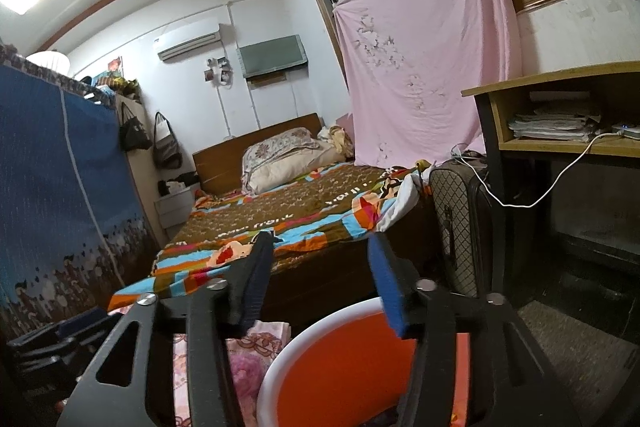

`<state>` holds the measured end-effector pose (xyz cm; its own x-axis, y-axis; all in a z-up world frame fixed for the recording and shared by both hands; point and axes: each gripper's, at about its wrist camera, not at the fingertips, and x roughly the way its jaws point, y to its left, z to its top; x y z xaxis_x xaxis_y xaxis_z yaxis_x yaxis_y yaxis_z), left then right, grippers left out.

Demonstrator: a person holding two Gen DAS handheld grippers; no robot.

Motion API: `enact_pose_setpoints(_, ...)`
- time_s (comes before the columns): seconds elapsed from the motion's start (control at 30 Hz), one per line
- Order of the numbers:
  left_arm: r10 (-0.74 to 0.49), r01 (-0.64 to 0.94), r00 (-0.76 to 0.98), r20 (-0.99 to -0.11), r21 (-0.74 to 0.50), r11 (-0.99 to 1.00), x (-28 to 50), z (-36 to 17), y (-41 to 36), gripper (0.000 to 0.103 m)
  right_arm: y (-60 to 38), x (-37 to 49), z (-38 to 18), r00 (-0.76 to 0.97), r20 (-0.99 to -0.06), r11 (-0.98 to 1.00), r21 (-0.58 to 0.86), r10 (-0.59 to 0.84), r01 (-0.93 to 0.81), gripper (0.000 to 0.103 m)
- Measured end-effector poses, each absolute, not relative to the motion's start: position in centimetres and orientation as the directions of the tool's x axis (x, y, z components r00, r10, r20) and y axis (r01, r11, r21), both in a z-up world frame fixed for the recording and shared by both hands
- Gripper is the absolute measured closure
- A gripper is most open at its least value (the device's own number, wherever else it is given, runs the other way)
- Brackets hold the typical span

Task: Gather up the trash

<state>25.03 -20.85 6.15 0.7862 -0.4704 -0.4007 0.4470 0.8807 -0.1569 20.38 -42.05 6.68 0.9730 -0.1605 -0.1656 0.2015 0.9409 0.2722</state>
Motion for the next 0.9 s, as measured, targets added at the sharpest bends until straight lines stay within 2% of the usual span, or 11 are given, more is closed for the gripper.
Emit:
enact_pose_setpoints(0.03,-0.462,0.436,0.791,-0.4,-0.162,0.885,25.0,6.1,-20.5,0.039,-41.9,20.3,6.7,0.974,-0.162,0.942,0.271,-0.157,0.197,0.035)
enact_pose_setpoints(0.27,-0.393,0.353,0.829,-0.397,-0.173,0.919,24.9,6.0,-18.0,0.026,-40.9,20.3,6.8,0.975,-0.148,0.949,0.244,-0.166,0.199,0.02)
enact_pose_setpoints(0.33,-0.364,0.323,0.848,-0.386,-0.168,0.931,24.7,6.1,-17.3,0.017,-40.6,20.3,6.8,0.976,-0.143,0.952,0.237,-0.163,0.193,0.012)
enact_pose_setpoints(0.43,-0.322,0.281,0.876,-0.36,-0.163,0.946,24.1,6.2,-15.9,0.012,-40.0,20.0,6.9,0.979,-0.123,0.957,0.224,-0.162,0.186,0.0)
enact_pose_setpoints(0.9,-0.211,0.166,0.916,-0.341,-0.157,0.973,22.0,6.0,-11.5,0.012,-36.2,18.8,7.1,0.991,-0.074,0.984,0.134,-0.107,0.117,0.0)
